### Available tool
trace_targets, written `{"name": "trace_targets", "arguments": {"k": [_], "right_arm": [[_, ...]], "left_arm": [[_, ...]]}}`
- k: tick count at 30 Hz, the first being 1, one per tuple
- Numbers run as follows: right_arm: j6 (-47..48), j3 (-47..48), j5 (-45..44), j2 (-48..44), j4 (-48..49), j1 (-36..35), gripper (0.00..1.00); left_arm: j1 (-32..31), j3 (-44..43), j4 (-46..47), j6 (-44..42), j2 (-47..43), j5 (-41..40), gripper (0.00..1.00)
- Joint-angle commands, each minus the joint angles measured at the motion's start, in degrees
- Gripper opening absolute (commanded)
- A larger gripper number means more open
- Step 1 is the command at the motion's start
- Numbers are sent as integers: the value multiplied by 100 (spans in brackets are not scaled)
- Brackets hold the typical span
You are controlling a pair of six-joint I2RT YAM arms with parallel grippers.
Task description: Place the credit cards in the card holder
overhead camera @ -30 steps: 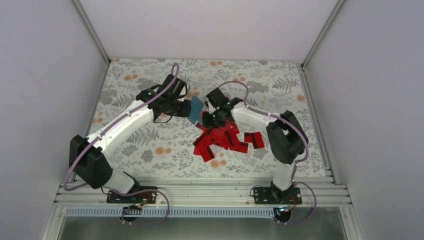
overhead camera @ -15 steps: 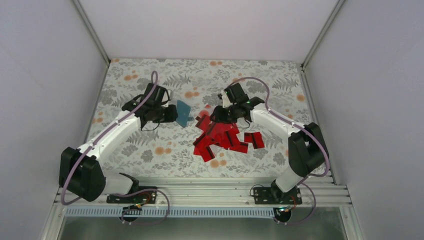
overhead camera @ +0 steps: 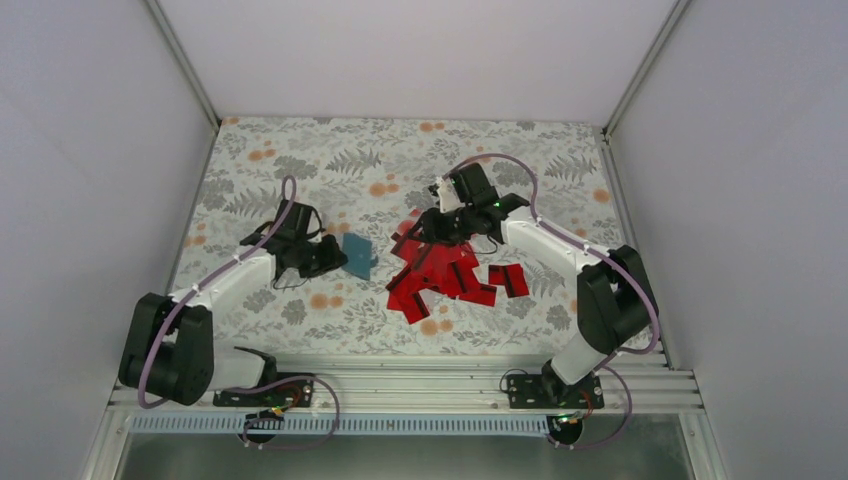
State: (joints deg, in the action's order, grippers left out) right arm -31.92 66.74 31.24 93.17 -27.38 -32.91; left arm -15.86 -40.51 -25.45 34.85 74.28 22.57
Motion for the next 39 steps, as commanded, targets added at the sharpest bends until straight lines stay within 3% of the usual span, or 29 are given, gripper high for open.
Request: {"name": "trace_targets", "arguments": {"k": [1,4,7,11,14,24,29,34,39], "right_arm": [[-169,125,854,80,544,13,32],[-224,233,1286,366,822,-16,32],[-314,481,1543,648,922,-101,32],[-460,946,1665,971,942,-339,33],[-617,1194,1687,1262,1008,-568,33],[-530,2300,989,2338,437,-1267,36],[-252,2697,715,2764,89,-1095,39],[236,2728,864,2972,-75,-887,51],[537,2623,1000,3078,-226,-776,54]], "left_arm": [[47,151,350,291,120,204,16],[45,128,98,281,79,16,39],[41,98,-215,297,-101,-206,54],[43,-48,-631,205,-361,-654,63],[42,-210,-935,44,-410,-1079,61],[48,-241,-863,-385,124,-1318,34],[48,-176,-668,-488,296,-1114,32],[48,-55,-403,-578,570,-1035,30],[51,-118,-277,-690,847,-1036,29]]}}
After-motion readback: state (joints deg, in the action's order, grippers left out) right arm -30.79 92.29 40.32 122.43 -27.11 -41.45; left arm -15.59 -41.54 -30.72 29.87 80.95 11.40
